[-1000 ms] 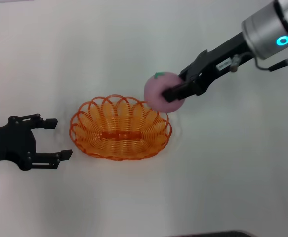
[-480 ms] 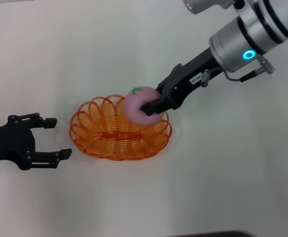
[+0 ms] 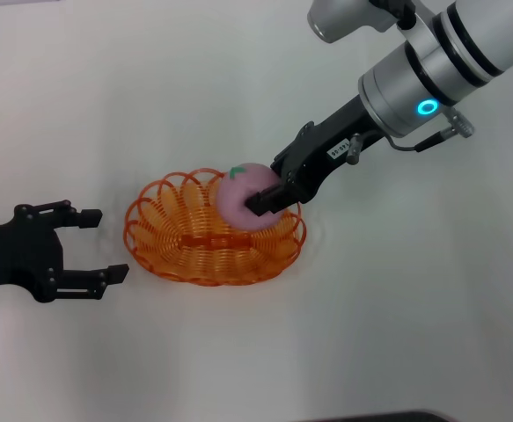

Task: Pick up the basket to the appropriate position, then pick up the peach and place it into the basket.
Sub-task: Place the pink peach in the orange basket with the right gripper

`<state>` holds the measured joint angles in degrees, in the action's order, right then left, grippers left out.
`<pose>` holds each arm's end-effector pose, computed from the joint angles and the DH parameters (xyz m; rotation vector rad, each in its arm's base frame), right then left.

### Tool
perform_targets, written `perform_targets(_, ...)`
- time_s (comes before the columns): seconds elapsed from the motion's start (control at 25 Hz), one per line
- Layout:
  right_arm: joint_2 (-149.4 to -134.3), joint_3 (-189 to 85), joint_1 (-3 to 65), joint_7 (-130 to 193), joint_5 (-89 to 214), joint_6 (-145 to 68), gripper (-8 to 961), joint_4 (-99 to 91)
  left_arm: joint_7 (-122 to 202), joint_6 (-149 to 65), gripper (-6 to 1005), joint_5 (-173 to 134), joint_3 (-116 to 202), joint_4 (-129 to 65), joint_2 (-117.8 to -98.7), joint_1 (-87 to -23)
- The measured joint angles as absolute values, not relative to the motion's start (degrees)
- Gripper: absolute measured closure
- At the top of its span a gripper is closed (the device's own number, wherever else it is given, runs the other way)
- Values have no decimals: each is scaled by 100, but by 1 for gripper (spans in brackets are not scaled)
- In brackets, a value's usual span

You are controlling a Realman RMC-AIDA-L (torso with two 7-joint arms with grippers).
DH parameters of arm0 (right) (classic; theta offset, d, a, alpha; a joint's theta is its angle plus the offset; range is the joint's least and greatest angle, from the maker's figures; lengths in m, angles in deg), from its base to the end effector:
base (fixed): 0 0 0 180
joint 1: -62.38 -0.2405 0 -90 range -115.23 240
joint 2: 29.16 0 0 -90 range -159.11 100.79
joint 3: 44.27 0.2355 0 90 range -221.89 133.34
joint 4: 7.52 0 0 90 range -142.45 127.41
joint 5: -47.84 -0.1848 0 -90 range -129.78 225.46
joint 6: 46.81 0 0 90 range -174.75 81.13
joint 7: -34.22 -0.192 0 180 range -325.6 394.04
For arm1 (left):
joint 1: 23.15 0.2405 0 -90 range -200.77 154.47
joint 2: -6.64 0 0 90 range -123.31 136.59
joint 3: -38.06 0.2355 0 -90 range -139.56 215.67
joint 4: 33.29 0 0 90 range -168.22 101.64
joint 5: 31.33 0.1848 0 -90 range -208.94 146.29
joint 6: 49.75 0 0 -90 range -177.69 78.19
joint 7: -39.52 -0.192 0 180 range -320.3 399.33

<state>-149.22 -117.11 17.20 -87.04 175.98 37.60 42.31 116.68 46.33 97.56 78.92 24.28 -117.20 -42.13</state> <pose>0.1511 0.3225 -0.0924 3.0386 -0.7619 0.1345 -0.2598 0.2598 -0.0300 -2.8400 -0.5179 -0.3139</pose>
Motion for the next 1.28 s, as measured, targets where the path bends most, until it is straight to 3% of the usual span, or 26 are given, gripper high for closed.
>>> perform_targets(0.56,-14926,-11736,1810,-8543,17442,3747,262,4222,11686,4627,125,9747,7893,2428,-11720,-4205)
perform_targets(0.8,-14898,-11709,1926,-8424,17249,3777,195,4260,11710,4630,124,9743,7881,2428,-11714,-4205)
perform_targets(1.28,-14868,-11032,2831,-7289,16764,4046,204,4610,11721,4695,124,9737,7875,2428,-11719,-4205)
